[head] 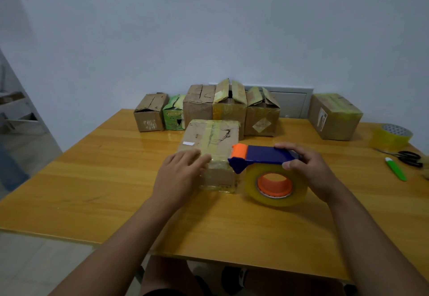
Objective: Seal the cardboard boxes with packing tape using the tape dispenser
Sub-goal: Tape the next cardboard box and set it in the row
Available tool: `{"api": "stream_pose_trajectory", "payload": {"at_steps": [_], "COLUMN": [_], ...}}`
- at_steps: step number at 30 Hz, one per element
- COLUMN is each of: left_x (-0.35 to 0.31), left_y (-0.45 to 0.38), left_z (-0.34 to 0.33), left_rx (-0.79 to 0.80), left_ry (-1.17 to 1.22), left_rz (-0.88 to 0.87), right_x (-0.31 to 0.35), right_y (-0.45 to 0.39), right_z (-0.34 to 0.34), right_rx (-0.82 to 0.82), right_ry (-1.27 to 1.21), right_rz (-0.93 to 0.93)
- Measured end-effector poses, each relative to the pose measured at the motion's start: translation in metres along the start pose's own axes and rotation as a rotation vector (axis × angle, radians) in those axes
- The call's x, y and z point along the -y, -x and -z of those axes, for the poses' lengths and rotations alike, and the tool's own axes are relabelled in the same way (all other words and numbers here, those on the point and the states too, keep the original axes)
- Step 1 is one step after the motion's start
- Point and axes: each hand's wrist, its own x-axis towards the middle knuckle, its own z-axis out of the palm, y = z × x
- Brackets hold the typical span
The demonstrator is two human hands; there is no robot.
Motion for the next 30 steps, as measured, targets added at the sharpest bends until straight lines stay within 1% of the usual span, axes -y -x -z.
{"api": "stream_pose_trajectory", "payload": {"at_steps": [4,9,14,20,26,30], "left_x": [0.011,0.006,-0.006,-0.008,-0.007,-0.012], "left_y": [0.0,-0.003,-0.017,-0.017,-0.017,-0.018], "left_z": [0.001,0.004,-0.009,-0.013,-0.014,-0.009], "left_rx": [0.031,0.049,0.067,-0.045,0.023,0.054], "left_ry": [-0.07,-0.044,0.026,0.064,0.055,0.042], "left_rz": [0.055,0.052,0.009,-0.007,0.034,0.036], "right_x": [0.001,-0.005,-0.01,-0.005,-0.001,-0.003], "right_y": [-0.001,-0.001,0.002,0.001,0.009,0.013], "right_z": [-0.029,-0.043,-0.04,-0.036,-0.009,-0.001], "right_rx": [-0.011,-0.04,-0.006,0.044,0.045,0.076], "right_ry": [-0.011,-0.051,-0.075,-0.028,0.044,0.11], "right_rz": [0.022,0.013,-0.013,-0.02,0.005,0.02]}}
